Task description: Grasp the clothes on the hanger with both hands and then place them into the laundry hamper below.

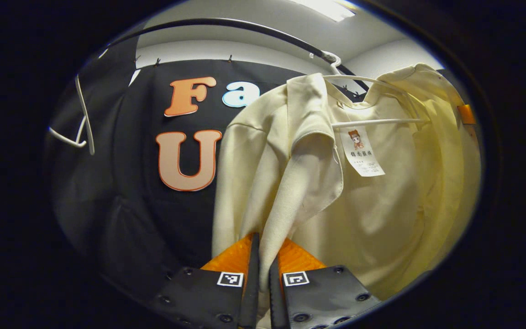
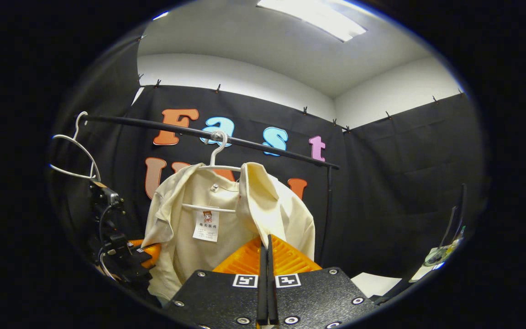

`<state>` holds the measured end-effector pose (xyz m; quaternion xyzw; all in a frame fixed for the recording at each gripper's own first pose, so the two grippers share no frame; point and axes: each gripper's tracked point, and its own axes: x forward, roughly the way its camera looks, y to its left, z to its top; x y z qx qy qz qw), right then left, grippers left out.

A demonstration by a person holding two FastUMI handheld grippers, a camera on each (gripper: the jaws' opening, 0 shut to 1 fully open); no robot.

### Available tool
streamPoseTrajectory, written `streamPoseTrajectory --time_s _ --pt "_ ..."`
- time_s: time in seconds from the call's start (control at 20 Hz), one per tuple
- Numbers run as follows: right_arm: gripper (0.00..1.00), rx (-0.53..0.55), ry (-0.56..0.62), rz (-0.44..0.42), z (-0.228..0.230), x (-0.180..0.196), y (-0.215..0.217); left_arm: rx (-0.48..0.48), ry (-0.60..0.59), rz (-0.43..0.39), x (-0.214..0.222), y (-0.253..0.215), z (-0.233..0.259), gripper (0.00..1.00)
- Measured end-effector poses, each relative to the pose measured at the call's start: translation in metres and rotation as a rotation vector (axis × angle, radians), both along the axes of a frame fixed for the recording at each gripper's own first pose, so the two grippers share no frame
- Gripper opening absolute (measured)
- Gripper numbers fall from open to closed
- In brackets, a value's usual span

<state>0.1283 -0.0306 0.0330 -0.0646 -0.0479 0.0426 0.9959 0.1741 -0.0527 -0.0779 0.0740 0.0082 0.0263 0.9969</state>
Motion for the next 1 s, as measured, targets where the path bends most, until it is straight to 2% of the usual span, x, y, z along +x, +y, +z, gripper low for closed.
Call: streamPoseTrajectory --time_s 0.05,0.25,0.35,0.5,0.7,1.0 --pt "0.00 0.002 0.000 -0.002 0.000 0.001 -0.003 0.026 -0.009 0.005 -0.003 0.006 0.005 0.11" --pt "0.00 0.018 0.005 -0.018 -0.004 0.002 -0.010 0.068 -0.045 0.017 -0.011 0.018 0.029 0.11" --pt "0.00 0.028 -0.001 -0.028 -0.002 0.002 -0.016 0.099 -0.015 0.018 -0.008 0.022 0.030 0.12" --pt "0.00 0.048 -0.024 -0.046 0.004 0.000 -0.023 0.095 0.004 -0.015 -0.011 0.017 0.034 0.10" --pt "0.00 0.049 -0.003 -0.046 0.005 -0.001 -0.028 0.154 -0.073 0.058 -0.018 0.037 0.065 0.08" --pt "0.00 0.018 -0.053 -0.120 0.038 -0.003 -0.063 0.271 -0.149 0.159 -0.023 0.066 0.111 0.08"
